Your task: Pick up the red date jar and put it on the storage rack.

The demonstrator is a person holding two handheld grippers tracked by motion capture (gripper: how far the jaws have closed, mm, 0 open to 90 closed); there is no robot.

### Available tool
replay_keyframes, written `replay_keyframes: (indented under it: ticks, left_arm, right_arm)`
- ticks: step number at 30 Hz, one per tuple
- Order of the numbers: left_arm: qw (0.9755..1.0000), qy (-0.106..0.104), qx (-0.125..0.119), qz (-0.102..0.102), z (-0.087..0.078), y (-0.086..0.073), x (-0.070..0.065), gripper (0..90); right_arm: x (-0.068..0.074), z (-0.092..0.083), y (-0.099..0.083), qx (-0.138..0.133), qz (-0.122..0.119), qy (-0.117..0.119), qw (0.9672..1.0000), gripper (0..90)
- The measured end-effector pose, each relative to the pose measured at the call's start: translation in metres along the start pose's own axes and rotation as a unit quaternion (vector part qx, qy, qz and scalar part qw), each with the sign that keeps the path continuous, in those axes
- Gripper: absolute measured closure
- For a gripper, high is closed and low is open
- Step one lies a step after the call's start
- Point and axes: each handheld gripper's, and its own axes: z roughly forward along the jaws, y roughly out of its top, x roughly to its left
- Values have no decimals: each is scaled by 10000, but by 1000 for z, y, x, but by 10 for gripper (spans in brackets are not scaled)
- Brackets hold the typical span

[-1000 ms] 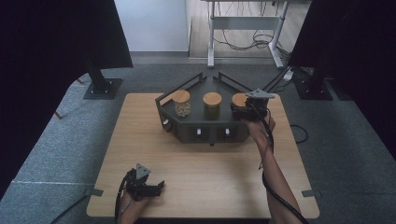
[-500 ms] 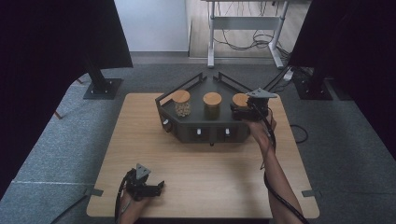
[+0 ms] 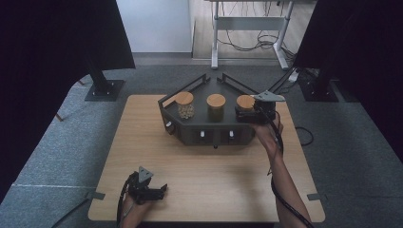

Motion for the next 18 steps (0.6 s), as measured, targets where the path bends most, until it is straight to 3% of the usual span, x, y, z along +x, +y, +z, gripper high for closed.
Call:
replay_keyframes:
  ticks: [18]
  left_arm:
    - [10000, -1, 0, 3, 0, 0, 0, 27]
  right_arm:
    - [7, -28, -9, -141, -112, -4, 9998, 36]
